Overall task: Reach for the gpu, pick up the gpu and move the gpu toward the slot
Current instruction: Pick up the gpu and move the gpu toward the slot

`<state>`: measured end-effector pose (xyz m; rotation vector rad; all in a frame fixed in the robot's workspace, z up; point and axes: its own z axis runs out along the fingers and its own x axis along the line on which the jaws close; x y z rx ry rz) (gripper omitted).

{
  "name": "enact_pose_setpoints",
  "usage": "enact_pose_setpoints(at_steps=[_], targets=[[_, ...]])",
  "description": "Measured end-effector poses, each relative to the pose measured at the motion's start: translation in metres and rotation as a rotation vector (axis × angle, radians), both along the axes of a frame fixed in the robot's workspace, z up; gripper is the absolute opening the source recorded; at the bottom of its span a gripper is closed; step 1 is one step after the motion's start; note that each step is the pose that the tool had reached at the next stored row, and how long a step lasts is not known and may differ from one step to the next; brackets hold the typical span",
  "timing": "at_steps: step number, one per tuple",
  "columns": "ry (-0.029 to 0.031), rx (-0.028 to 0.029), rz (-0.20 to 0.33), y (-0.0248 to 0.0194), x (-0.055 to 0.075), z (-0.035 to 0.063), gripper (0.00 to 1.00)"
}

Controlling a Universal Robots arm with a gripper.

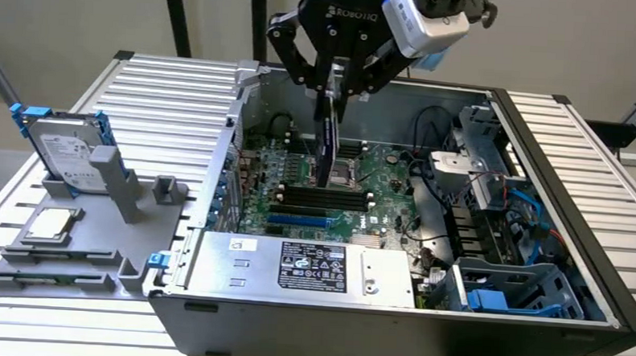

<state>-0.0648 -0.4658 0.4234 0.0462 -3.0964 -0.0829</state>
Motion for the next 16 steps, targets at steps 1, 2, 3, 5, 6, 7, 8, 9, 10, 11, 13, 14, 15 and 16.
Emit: enact_pose_setpoints(at_steps=[1, 2, 3, 5, 6, 7, 8, 9, 10, 11, 13, 14, 15, 16], targets=[[0.0000, -0.0002, 0.000, 0.0014, 0.004, -0.0017, 0.27], [0.0000, -0.0003, 0.000, 0.0028, 0.009, -0.0035, 0.27], [0.0001, -0.0006, 0.000, 0.0042, 0.013, -0.0052, 0.27], [0.0000, -0.0009, 0.000, 0.0069, 0.022, -0.0086, 0.27], [0.0001, -0.0010, 0.000, 0.0083, 0.027, -0.0104, 0.27], [0.0006, -0.0017, 0.000, 0.0092, 0.031, -0.0113, 0.27], [0.0010, -0.0025, 0.000, 0.0098, 0.033, -0.0116, 0.27], [0.0010, -0.0024, 0.000, 0.0098, 0.034, -0.0117, 0.27], [0.0010, -0.0025, 0.000, 0.0098, 0.034, -0.0117, 0.27], [0.0011, -0.0025, 0.000, 0.0098, 0.034, -0.0117, 0.27], [0.0011, -0.0025, 0.000, 0.0098, 0.034, -0.0117, 0.27], [0.0011, -0.0026, 0.000, 0.0098, 0.034, -0.0117, 0.27], [0.0011, -0.0025, 0.000, 0.0098, 0.034, -0.0117, 0.27], [0.0011, -0.0025, 0.000, 0.0098, 0.034, -0.0117, 0.27]])
